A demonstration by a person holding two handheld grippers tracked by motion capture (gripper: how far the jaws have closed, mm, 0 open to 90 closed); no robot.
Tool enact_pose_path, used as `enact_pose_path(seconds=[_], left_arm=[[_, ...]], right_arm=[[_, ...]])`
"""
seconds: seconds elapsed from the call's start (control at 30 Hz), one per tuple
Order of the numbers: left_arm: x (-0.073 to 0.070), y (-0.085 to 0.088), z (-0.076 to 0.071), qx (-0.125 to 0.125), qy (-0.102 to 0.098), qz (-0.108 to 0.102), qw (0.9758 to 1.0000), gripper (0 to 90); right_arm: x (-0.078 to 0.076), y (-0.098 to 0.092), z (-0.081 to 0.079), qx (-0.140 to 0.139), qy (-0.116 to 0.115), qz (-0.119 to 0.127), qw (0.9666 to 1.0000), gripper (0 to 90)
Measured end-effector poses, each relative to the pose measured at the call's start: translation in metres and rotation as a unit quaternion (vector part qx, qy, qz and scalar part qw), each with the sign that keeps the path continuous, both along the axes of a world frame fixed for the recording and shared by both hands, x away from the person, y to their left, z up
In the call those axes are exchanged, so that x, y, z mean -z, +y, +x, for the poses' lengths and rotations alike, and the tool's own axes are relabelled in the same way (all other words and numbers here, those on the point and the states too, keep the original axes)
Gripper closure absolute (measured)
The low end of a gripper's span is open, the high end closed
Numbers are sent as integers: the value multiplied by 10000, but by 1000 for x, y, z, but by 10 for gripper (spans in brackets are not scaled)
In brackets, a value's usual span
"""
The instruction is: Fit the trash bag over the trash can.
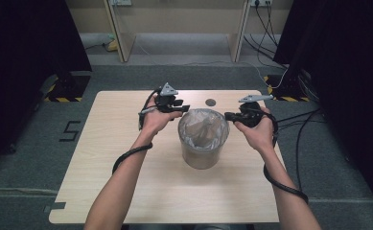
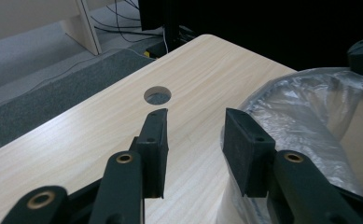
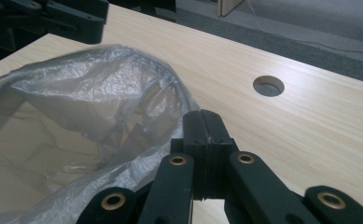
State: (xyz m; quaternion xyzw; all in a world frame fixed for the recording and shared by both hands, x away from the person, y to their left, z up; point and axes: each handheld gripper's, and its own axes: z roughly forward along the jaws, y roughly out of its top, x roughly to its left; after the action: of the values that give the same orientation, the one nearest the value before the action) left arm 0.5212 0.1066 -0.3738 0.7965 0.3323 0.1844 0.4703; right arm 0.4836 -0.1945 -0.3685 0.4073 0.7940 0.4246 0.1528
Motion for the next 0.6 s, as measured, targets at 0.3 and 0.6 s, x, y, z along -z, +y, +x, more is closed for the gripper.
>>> enact_pose_path(seconds=[0.3, 0.6], left_arm=[[-7, -4, -11, 150, -167, 19, 9997, 598], [-9, -3, -15, 178, -198, -26, 9996, 605]], right_arm=[[8, -2, -2, 63, 30, -148, 9999, 900], [15, -2, -3, 88, 15, -197, 9998, 857]])
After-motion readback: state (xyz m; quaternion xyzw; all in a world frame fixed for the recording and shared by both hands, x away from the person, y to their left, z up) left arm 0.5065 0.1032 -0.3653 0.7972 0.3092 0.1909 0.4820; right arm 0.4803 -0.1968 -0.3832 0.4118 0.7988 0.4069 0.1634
